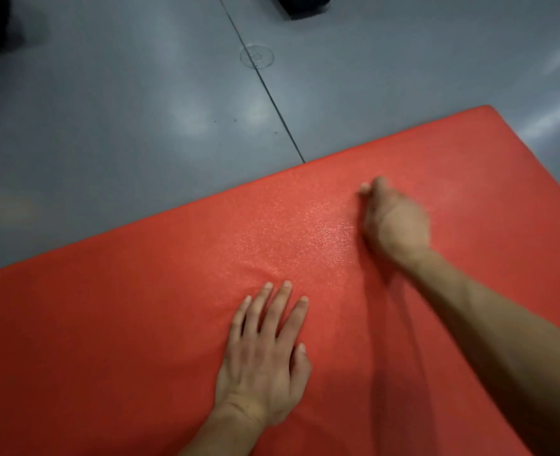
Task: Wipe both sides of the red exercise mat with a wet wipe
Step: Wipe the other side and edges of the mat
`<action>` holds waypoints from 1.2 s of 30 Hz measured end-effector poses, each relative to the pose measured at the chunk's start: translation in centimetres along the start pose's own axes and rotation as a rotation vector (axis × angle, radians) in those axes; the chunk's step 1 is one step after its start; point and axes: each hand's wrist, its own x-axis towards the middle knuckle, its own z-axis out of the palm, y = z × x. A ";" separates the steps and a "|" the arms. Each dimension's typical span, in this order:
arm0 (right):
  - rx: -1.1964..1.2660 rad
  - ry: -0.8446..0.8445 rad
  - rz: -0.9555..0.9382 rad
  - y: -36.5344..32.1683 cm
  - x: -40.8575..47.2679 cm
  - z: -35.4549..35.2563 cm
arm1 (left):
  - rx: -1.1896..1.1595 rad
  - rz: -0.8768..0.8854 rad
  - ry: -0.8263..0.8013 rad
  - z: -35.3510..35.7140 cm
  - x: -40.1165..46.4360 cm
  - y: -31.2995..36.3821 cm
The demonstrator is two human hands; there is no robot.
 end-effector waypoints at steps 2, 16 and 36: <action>0.069 -0.084 -0.208 -3.9 -3.7 1.3 | -0.019 0.000 0.005 0.1 0.1 0.0; 0.017 -0.114 -0.064 1.1 -24.3 -0.9 | -0.012 -0.039 0.009 0.7 -1.2 0.0; 0.084 -0.081 0.006 -6.7 -42.6 -2.2 | -0.189 0.174 -0.157 -1.9 -19.1 -3.5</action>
